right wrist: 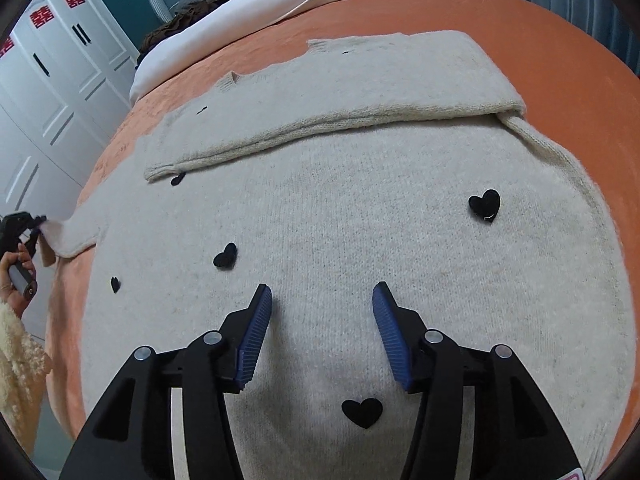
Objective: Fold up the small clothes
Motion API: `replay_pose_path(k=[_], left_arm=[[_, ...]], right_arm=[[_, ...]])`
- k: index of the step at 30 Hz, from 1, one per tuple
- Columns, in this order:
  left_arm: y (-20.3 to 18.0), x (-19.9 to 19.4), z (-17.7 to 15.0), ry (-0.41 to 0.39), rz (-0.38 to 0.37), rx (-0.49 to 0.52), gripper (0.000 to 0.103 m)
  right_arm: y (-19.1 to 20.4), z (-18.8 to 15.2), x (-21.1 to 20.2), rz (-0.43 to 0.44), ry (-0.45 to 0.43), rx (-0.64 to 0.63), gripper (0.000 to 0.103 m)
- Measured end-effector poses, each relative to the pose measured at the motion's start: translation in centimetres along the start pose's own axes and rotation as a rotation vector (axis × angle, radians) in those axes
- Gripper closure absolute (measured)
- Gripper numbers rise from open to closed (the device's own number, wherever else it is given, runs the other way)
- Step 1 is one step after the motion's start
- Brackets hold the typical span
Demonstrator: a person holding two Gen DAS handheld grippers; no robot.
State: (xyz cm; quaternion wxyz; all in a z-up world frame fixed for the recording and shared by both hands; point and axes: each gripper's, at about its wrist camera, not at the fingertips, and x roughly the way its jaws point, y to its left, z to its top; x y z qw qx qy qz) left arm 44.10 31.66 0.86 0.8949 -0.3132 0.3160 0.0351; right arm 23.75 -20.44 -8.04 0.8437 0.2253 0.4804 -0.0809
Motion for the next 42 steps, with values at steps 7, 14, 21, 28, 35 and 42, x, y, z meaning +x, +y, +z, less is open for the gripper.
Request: replay_pose_path(k=[7,14,21,28,35,42], left_arm=[[-24.6,-1.7,-15.0,0.283,-0.485,0.330,0.092],[-26.8,1.8,-31.4,0.528,-0.401,0.418,0.053],[-17.8,2.0,-25.3,0.380,-0.181,0.173,0.029],[-10.7,4.7,-20.3,0.378,-0.118,-0.153,0.037],[-11.4,4.2,-18.9,0.258,-0.155,-0.142,0.095],[-11.1,5.8,-21.6,0.298,-0.061,-0.035,0.096]], right_arm=[[-2.1,0.4,-0.9,0.044,-0.028,0.080,0.050],[-6.0,3.0,-3.6,0.053,-0.097,0.090,0.043],[-5.3,10.2,-1.2,0.119,-0.132,0.017,0.036],[-4.7,15.9,5.9,0.113,-0.065,0.146,0.037],[-2.3,17.9,2.3,0.293,-0.208,0.181,0.096],[-6.2,15.9,6.2,0.129,-0.104,0.200,0.097]])
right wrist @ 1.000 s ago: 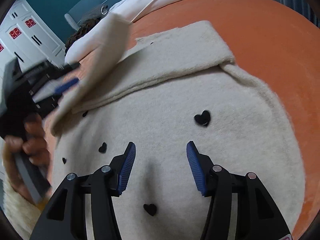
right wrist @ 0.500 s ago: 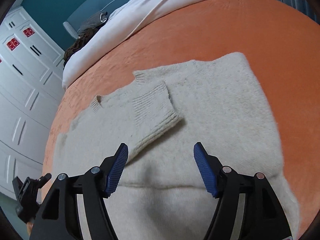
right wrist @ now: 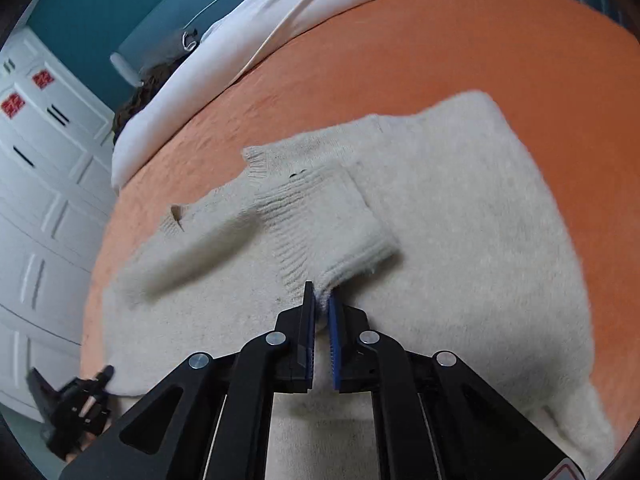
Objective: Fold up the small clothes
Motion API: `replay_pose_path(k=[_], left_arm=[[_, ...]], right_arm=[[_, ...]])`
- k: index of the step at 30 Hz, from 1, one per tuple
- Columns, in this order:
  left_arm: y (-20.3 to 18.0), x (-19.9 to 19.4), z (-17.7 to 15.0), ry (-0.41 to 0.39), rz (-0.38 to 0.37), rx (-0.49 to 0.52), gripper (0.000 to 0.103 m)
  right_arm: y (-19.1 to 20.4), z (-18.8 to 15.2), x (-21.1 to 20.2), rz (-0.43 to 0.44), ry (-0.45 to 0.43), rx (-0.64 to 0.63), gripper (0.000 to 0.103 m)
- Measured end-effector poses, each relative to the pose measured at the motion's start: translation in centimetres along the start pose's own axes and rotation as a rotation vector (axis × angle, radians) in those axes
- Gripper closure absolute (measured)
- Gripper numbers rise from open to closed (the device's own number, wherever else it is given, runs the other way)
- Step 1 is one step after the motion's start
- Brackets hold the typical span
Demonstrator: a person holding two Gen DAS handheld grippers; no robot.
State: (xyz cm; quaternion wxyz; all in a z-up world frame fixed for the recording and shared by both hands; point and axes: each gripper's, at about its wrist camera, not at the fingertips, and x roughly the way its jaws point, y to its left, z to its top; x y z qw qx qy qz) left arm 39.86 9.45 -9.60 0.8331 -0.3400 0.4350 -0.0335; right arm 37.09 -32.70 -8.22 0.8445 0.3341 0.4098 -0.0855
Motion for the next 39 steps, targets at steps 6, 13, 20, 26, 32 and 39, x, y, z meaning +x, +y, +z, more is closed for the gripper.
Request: replay_pose_path(k=[6,13,20,26,32,39], left_arm=[[0.3,0.1,-0.8,-0.019,0.015,0.061,0.095],[1.3,0.0,-1.6,-0.064,-0.049,0.127,0.094],[1.8,-0.4,-2.2,-0.102,-0.095,0.120,0.094],[2.6,-0.4,-2.4,-0.123,-0.146,0.101,0.094],[2.7,-0.2,-2.6,-0.141,-0.164,0.104,0.094],[2.7,-0.1,-2.6,-0.141,-0.166,0.105,0.094]], right_arm=[[-0.1,-1.8,0.8,-0.055,-0.002,-0.092,0.098],[6.6,-1.4,-6.4,-0.011,-0.119,-0.246,0.092],[23.5,-4.1,5.6,0.238,0.277,-0.614,0.096],[32.0,-6.4,16.3,0.150,0.415,-0.734,0.097],[33.6,-7.0,20.6,0.043,0.362,-0.769,0.103],[30.3,-5.4,13.1,0.107,0.210,-0.644,0.100]])
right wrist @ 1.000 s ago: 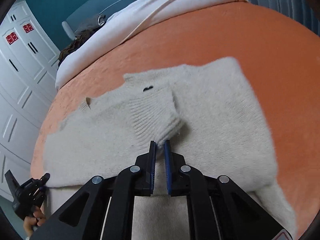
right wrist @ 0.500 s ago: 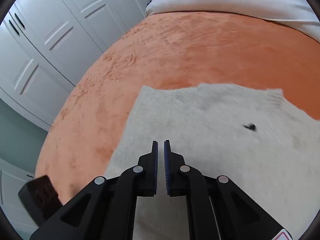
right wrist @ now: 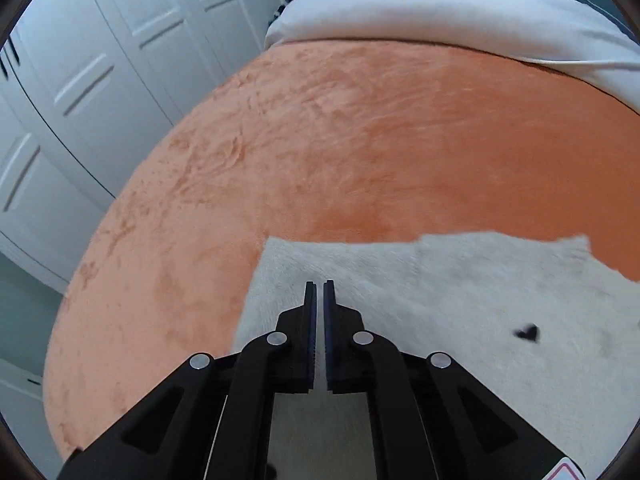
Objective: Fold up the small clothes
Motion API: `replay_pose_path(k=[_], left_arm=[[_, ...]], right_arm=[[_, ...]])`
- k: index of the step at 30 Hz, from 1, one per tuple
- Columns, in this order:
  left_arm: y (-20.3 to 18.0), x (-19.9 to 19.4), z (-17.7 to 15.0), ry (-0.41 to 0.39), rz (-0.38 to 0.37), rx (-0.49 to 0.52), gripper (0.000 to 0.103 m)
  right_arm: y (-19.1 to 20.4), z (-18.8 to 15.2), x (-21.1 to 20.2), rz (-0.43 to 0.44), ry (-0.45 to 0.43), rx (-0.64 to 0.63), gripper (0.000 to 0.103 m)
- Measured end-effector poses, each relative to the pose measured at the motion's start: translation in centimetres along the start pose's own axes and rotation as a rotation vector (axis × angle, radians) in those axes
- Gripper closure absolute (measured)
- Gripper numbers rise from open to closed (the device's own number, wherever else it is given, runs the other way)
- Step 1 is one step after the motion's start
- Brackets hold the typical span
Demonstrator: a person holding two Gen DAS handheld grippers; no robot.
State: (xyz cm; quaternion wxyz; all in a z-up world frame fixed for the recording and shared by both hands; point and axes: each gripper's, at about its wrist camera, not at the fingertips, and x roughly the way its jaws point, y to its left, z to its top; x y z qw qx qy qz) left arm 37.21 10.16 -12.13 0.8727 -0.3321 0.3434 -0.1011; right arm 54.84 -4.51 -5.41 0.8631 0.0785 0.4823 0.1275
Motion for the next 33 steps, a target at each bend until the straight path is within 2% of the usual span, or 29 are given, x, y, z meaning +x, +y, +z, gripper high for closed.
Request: replay_pose_path(k=[2,4,6,7,8,9,10,11,12,13,14,15,16,17,19,21,24,26,27,30,33], left_arm=[[-0.1,0.0,-0.1,0.001,0.006,0.004,0.094],[-0.1,0.0,-0.1,0.003,0.011,0.007,0.094],[-0.3,0.1,-0.1,0.004,0.018,0.011,0.094],[-0.4,0.1,0.0,0.005,0.023,0.013,0.094],[-0.5,0.1,0.0,0.006,0.028,0.016,0.094],[-0.7,0.2,0.1,0.009,0.036,0.022,0.093],[-0.9,0.2,0.1,0.012,0.045,0.028,0.093],[-1.2,0.2,0.2,0.017,0.057,0.033,0.093],[-1.3,0.2,0.4,0.025,0.064,0.034,0.093],[-1.5,0.1,0.6,0.043,0.070,0.032,0.093],[-1.8,-0.4,1.0,0.077,0.077,0.027,0.090],[-1.8,-1.2,1.0,0.102,0.082,0.023,0.079],[-1.7,-2.5,1.0,0.117,0.090,0.020,0.062],[-1.6,-4.3,0.9,0.126,0.098,0.024,0.053],[-0.9,-8.6,0.2,0.154,0.135,0.061,0.027],[0.1,-12.9,-1.1,0.214,0.182,0.104,0.019],[2.5,-18.1,-4.4,0.328,0.235,0.082,0.017],[3.8,-20.6,-7.0,0.392,0.225,0.026,0.017],[3.9,-21.4,-7.9,0.398,0.213,0.013,0.016],[2.8,-22.7,-10.3,0.379,0.193,0.033,0.009],[1.2,-21.7,-11.4,0.389,0.181,0.040,0.008]], right_arm=[[-3.6,-2.7,-4.3,-0.014,-0.039,0.059,0.100],[-9.3,-6.5,-8.3,-0.068,-0.061,0.150,0.100],[-16.0,-10.6,-11.6,-0.202,-0.086,0.257,0.099],[-18.9,-12.4,-12.7,-0.249,-0.082,0.317,0.093],[-22.3,-14.4,-13.8,-0.296,-0.068,0.395,0.103],[-24.8,-16.1,-14.8,-0.282,-0.075,0.447,0.103],[-26.2,-17.1,-15.6,-0.231,-0.089,0.473,0.103],[-26.9,-17.9,-16.6,-0.228,-0.095,0.493,0.103],[-27.0,-18.3,-17.7,-0.236,-0.105,0.497,0.103],[-26.7,-18.8,-19.3,-0.251,-0.121,0.494,0.087],[-26.2,-19.4,-20.7,-0.265,-0.140,0.483,0.082],[-25.6,-20.3,-22.6,-0.257,-0.162,0.460,0.077],[-24.9,-21.6,-24.6,-0.251,-0.178,0.433,0.066],[-24.3,-23.2,-26.4,-0.273,-0.184,0.412,0.052],[-23.7,-27.0,-29.5,-0.296,-0.171,0.391,0.041],[-23.5,-31.8,-31.8,-0.262,-0.105,0.400,0.040],[-22.6,-39.7,-33.3,-0.248,0.009,0.473,0.040],[-21.5,-44.1,-33.6,-0.207,0.065,0.543,0.039],[-20.9,-45.5,-33.6,-0.170,0.071,0.570,0.039],[-19.3,-48.0,-32.7,-0.065,0.055,0.665,0.036],[-18.4,-47.2,-31.9,-0.053,-0.013,0.679,0.033]])
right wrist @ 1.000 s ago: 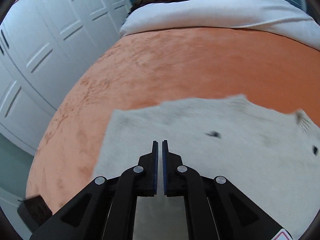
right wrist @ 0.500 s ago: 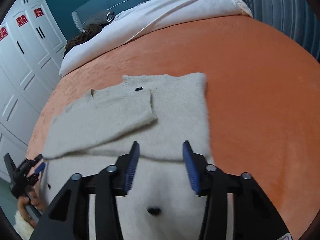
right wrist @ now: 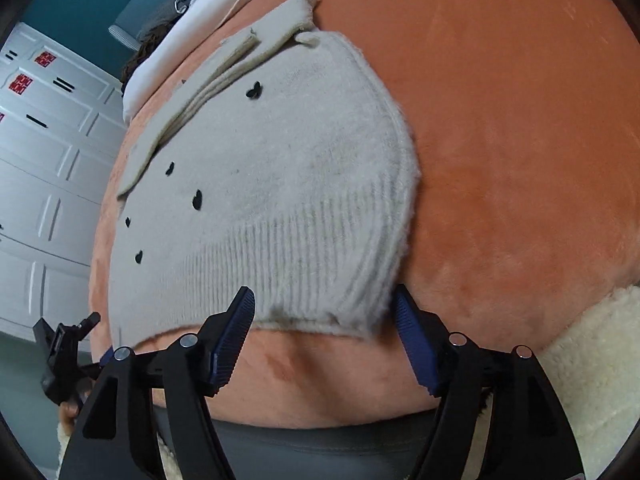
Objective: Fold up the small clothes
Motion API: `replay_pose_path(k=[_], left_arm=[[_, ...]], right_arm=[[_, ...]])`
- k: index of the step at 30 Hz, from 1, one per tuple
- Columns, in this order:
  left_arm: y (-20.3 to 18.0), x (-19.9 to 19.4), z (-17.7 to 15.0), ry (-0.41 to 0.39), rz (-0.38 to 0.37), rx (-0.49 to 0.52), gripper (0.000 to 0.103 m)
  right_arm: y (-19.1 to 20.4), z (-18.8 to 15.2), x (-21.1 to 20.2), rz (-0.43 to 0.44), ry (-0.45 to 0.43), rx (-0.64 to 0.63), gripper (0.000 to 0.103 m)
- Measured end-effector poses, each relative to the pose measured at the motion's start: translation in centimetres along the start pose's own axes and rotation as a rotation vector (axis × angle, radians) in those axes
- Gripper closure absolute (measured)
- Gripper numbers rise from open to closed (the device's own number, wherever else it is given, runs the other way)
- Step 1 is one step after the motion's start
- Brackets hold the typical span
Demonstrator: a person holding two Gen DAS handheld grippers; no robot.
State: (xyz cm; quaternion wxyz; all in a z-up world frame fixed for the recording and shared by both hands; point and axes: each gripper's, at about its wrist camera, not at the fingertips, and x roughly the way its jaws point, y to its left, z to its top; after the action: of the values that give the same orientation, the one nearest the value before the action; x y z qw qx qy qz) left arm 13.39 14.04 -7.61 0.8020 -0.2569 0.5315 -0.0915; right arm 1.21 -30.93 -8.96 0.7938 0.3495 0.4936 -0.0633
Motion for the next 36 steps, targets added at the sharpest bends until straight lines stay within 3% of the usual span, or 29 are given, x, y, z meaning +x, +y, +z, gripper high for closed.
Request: replay_pose_path(k=[2,3,4,5,6,11,14,17,21,24,28,30,31,34,36], left_arm=[[-1.6,0.6,0.1,0.008,-0.017,0.041,0.015],[-2.2,1.1,0.2,0.024,-0.004,0.061,0.035],[-2.9,1.5,0.4,0.046,0.000,0.081,0.069],[-3.2,1.9,0.6,0.068,-0.005,0.092,0.087],[-3.3,1.9,0.9,0.083,-0.019,0.090,0.091],[-4.6,-2.4,1.1,0.043,0.000,0.158,0.095],[-4.3,-5.9,-0.2,0.049,-0.006,0.199,0.097],[-3.7,-7.9,-2.7,0.105,-0.013,0.232,0.097],[-2.8,-10.0,-7.8,0.207,-0.002,0.271,0.097],[-2.1,-12.3,-11.9,0.302,0.016,0.324,0.097],[-1.2,-16.7,-15.0,0.368,-0.010,0.283,0.097],[-1.7,-18.8,-13.8,0.309,-0.052,0.239,0.097],[-2.4,-19.5,-12.4,0.258,-0.067,0.243,0.097],[-5.8,-19.9,-6.5,0.089,-0.131,0.308,0.096],[-8.1,-17.5,-1.6,-0.030,-0.144,0.332,0.096]], right_arm=[[0.6,0.9,0.7,0.009,-0.011,0.030,0.037],[1.0,1.4,1.0,0.033,-0.013,0.027,0.045],[1.3,2.0,1.0,0.039,-0.009,0.023,0.075],[1.7,2.5,1.1,0.032,0.006,0.019,0.091],[1.9,2.9,1.0,0.045,0.011,0.017,0.092],[3.4,3.2,-4.4,-0.016,-0.107,-0.093,0.097],[3.4,1.4,-8.0,-0.086,-0.117,-0.210,0.097],[2.6,-1.3,-10.2,-0.139,-0.083,-0.286,0.097],[1.1,-5.6,-12.0,-0.160,0.025,-0.320,0.097],[-0.1,-10.1,-13.7,-0.165,0.177,-0.375,0.097],[-0.4,-13.9,-17.5,-0.076,0.294,-0.388,0.097],[0.5,-13.7,-19.9,-0.020,0.238,-0.404,0.097],[1.1,-12.4,-21.0,0.000,0.169,-0.402,0.097],[2.9,-6.1,-21.9,0.068,-0.054,-0.385,0.097],[3.7,-1.7,-20.2,0.126,-0.162,-0.346,0.096]])
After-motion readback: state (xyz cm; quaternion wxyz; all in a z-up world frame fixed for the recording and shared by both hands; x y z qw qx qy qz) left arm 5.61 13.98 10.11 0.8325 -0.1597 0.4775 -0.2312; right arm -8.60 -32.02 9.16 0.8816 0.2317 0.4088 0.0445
